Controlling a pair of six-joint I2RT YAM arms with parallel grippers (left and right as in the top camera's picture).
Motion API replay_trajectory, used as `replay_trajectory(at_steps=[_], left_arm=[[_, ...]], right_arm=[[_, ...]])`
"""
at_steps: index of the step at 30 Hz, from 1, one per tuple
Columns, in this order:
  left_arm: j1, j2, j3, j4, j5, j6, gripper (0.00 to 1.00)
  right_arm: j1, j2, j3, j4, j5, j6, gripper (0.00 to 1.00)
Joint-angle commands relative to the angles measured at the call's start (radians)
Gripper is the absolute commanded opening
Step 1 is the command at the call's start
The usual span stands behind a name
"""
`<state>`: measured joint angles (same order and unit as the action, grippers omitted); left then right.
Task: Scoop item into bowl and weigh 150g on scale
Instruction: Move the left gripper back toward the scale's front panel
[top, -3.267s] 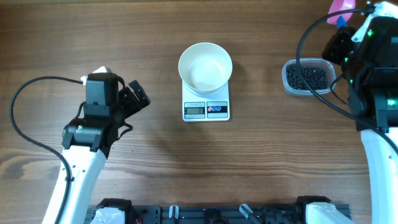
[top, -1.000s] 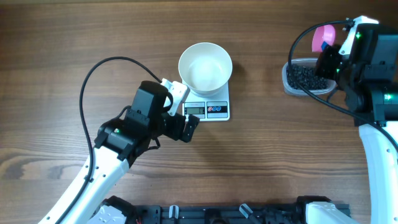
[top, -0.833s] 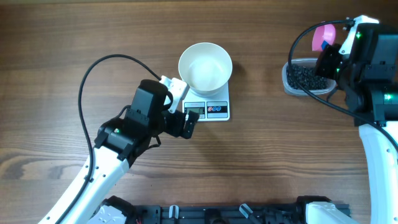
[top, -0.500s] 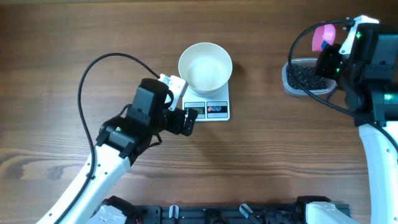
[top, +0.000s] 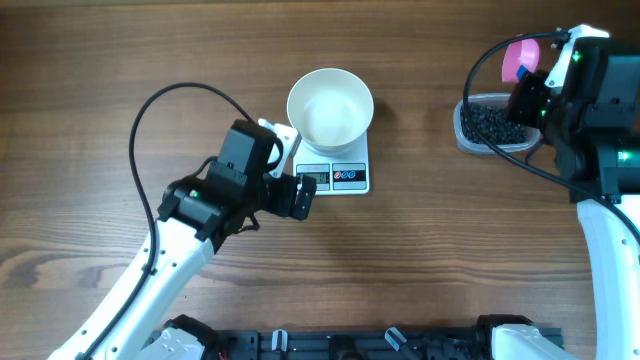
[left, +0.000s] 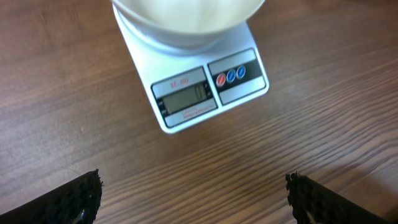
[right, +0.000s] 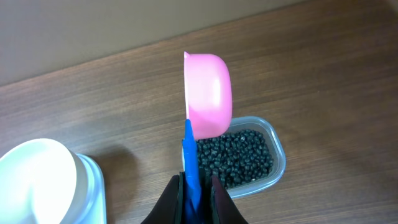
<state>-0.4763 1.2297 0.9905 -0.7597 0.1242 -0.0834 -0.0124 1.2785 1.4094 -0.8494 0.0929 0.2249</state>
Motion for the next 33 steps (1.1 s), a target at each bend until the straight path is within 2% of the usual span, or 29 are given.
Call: replay_trajectory(at_steps=[1,11,16,33], left_arm=[[-0.003,0.032,0.043,-0.016,-0.011,0.025,1.0],[-0.003,0.126,0.041,0.015,-0.018,0.08,1.0],[-0.003,0.12,0.041,0.087,-0.022,0.079,1.0],[-0.003,0.117,0.041,0.132,-0.092,0.079,1.0]], right_arm=[[-0.002,0.005,0.019,0.003,-0.012,-0.015,0.04],[-0.002,0.005,0.019,-0.03,-0.012,-0.016,0.04],[-0.002,0.005,0.019,-0.026,-0.012,-0.016,0.04],[-0.002,0.005,0.019,0.003,-0.011,-0.016,0.04]])
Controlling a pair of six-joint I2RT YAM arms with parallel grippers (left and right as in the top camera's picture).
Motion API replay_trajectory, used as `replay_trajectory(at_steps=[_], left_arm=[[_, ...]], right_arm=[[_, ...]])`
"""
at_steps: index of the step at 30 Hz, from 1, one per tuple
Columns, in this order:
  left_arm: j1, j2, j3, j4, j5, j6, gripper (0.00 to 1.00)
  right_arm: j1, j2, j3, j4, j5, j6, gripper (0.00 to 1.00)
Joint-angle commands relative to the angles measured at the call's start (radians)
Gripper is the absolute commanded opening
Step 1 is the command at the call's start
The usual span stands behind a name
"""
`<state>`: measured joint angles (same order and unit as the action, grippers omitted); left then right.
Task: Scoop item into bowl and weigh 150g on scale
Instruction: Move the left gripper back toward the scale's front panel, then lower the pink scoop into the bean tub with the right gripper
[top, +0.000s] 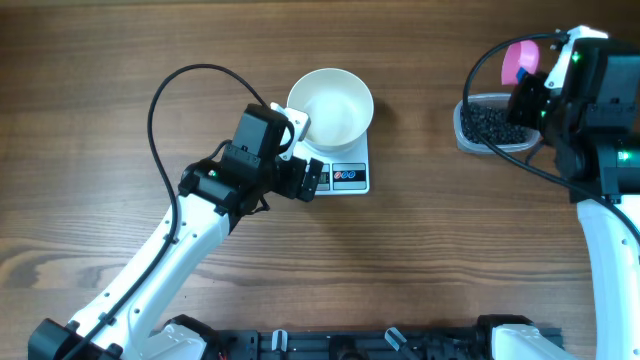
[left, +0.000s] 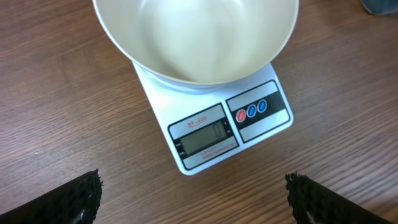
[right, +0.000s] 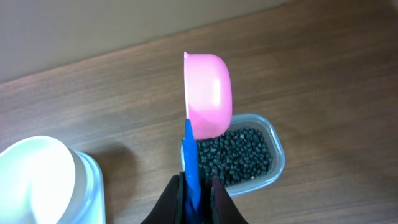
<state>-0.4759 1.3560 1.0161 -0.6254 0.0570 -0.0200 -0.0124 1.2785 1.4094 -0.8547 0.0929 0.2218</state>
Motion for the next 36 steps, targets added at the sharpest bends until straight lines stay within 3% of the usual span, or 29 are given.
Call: replay_trajectory(at_steps=[1,7,36], left_arm=[[-0.004,-0.01,0.016,-0.005,-0.025,0.016,1.0],[-0.004,-0.01,0.016,-0.027,0.066,0.069,1.0],[0.029,-0.01,0.016,-0.051,0.095,0.068,1.0]], right_arm=[[-0.002,0.005,0.019,0.008,-0.011,-0.013,0.04],[-0.002,0.005,0.019,0.008,-0.012,-0.013,0.04],[-0.002,0.005,0.019,0.001,-0.012,-0.013,0.04]])
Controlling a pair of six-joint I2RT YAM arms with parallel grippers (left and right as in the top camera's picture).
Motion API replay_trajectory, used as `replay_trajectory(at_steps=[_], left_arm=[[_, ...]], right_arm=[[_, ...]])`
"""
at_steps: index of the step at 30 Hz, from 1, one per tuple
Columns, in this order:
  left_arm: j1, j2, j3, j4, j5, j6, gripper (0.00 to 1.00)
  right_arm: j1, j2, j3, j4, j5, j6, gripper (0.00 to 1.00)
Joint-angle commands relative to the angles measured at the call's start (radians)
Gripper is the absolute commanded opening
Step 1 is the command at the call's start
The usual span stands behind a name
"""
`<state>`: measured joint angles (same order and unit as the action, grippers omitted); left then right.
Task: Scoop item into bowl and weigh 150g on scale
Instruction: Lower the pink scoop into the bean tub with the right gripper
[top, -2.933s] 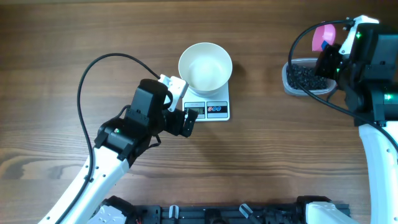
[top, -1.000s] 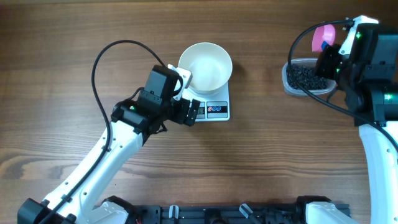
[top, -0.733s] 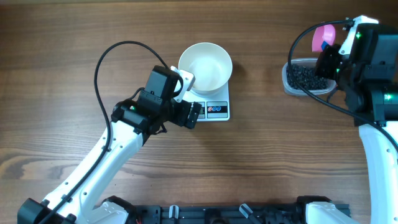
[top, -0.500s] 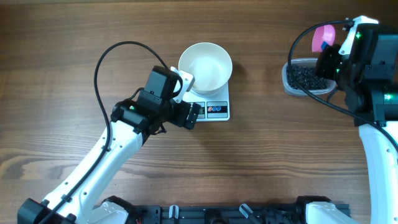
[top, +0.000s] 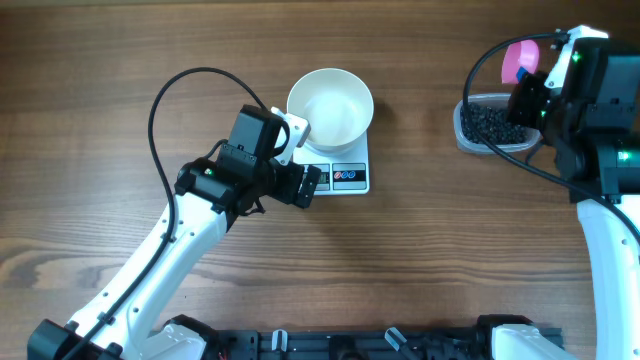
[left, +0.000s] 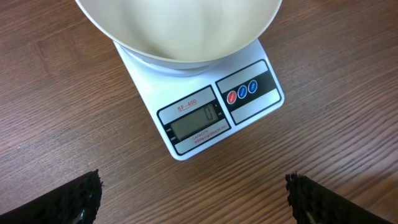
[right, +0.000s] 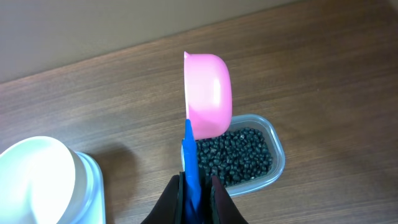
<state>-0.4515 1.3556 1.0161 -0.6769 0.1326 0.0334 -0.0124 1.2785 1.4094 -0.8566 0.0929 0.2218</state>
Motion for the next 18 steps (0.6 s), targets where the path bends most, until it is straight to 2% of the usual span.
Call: replay_trajectory(at_steps=[1,18], left_arm=[[0.005,-0.009,0.016,0.0,0.02,0.014,1.0],[0.005,-0.009,0.016,0.0,0.019,0.015,1.0]], right_arm=[[-0.002,0.005,0.019,0.003,-0.011,-0.012,0.04],[-0.002,0.005,0.019,-0.047,0.007,-0.045,0.04]])
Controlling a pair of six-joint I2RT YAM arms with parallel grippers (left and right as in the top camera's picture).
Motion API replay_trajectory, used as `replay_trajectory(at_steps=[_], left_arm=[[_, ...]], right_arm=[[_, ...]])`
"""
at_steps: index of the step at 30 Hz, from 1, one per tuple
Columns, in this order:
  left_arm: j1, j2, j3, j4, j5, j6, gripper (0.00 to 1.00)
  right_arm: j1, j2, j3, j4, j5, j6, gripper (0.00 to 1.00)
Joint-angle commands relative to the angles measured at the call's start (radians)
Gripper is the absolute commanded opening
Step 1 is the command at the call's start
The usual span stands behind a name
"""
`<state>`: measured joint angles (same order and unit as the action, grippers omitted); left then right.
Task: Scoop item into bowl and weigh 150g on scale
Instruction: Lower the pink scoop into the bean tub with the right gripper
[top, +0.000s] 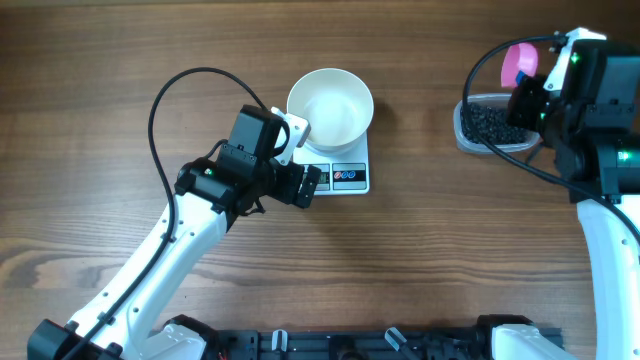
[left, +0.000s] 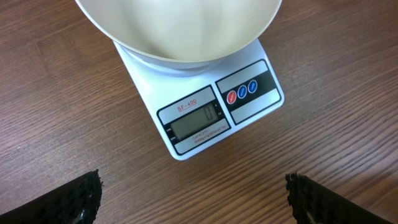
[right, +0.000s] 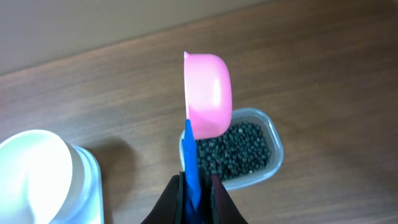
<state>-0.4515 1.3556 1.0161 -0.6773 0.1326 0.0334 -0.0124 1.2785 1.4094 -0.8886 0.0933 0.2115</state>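
Note:
A white bowl (top: 330, 107) sits empty on a white digital scale (top: 334, 176), whose display (left: 194, 122) reads 0. My left gripper (left: 193, 190) hangs open just in front of the scale, nothing between its fingers. At the far right a clear tub of black beans (top: 487, 125) rests on the table. My right gripper (right: 194, 180) is shut on the blue handle of a pink scoop (right: 209, 94), held above the tub (right: 239, 149) with the scoop bowl turned on edge.
The wooden table (top: 420, 250) spreads around both arms. A black cable loops over the left arm (top: 185, 235). A black rail (top: 350, 345) runs along the near edge.
The right wrist view has shifted slightly, with the tub and bowl a little lower in frame. The left gripper and the scale have not changed.
My left gripper stood open in front of the scale and then moved up closer to the bowl. Then it sat slightly back, with the scale display in full view. The right gripper kept the pink scoop over the bean tub throughout.

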Motion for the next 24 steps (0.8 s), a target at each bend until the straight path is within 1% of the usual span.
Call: replay_trajectory(at_steps=[1,8,11,14,24], left_arm=[[0.005,-0.009,0.016,0.0,0.019,0.015,1.0],[0.005,-0.009,0.016,0.0,0.02,0.015,1.0],[0.005,-0.009,0.016,0.0,0.019,0.015,1.0],[0.005,-0.009,0.016,0.0,0.019,0.015,1.0],[0.005,-0.009,0.016,0.0,0.019,0.015,1.0]], right_arm=[[-0.002,0.005,0.019,-0.026,0.006,-0.047,0.04],[-0.002,0.008,0.011,-0.084,0.011,-0.181,0.04],[-0.002,0.01,-0.021,-0.081,0.061,-0.245,0.04],[-0.002,0.024,-0.046,-0.082,0.127,-0.261,0.04],[-0.002,0.093,-0.048,-0.07,0.132,-0.278,0.04]])
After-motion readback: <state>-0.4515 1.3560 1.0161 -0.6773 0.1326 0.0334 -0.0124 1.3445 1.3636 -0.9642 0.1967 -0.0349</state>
